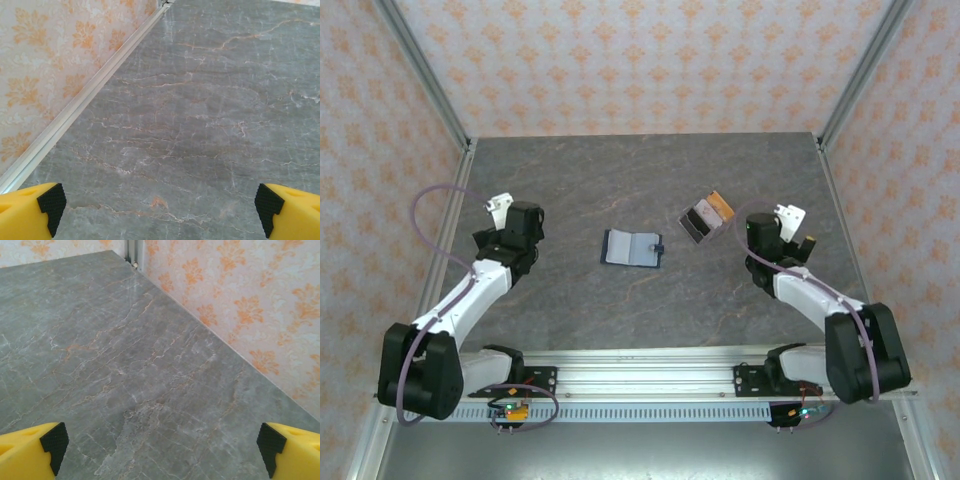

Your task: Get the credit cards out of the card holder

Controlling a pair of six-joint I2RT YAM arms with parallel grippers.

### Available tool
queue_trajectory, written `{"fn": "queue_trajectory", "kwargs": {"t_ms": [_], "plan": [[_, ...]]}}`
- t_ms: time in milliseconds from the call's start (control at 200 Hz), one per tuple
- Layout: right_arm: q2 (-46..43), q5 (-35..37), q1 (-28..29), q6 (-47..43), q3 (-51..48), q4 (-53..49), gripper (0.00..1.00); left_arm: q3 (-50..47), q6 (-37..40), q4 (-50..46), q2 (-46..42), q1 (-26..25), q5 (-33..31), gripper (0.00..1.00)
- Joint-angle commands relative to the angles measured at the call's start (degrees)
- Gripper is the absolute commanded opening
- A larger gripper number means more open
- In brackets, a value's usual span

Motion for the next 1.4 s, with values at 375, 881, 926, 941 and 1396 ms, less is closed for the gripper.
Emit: {"fn": "queue_trajectory", "kwargs": {"t_ms": [375,881,926,941,1396], "plan": [[8.85,-18.62,-3.51,-15.58,-7.53,32.3,0.99,-16.95,18.95,45.28,5.85,3.44,16.06,1.0],[14.05,-25.46,-8.53,-12.06,-9.53,39.45,0.99,-15.89,17.58,53.59,17.17,6.03,20.66,1.0],[14.26,-23.62,-8.54,-11.13,-8.22,36.88,1.0,-15.34,17.78,53.22,17.41,5.97,20.15,1.0],[14.39,-22.85,-8.53,-10.67,-7.62,35.95,1.0,-15.46,17.8,53.51,17.48,5.93,20.15,1.0],[14.35,-22.35,-9.32,-9.29,-7.16,34.96,0.99,-15.21,17.82,52.62,17.32,5.77,19.99,1.0]]}}
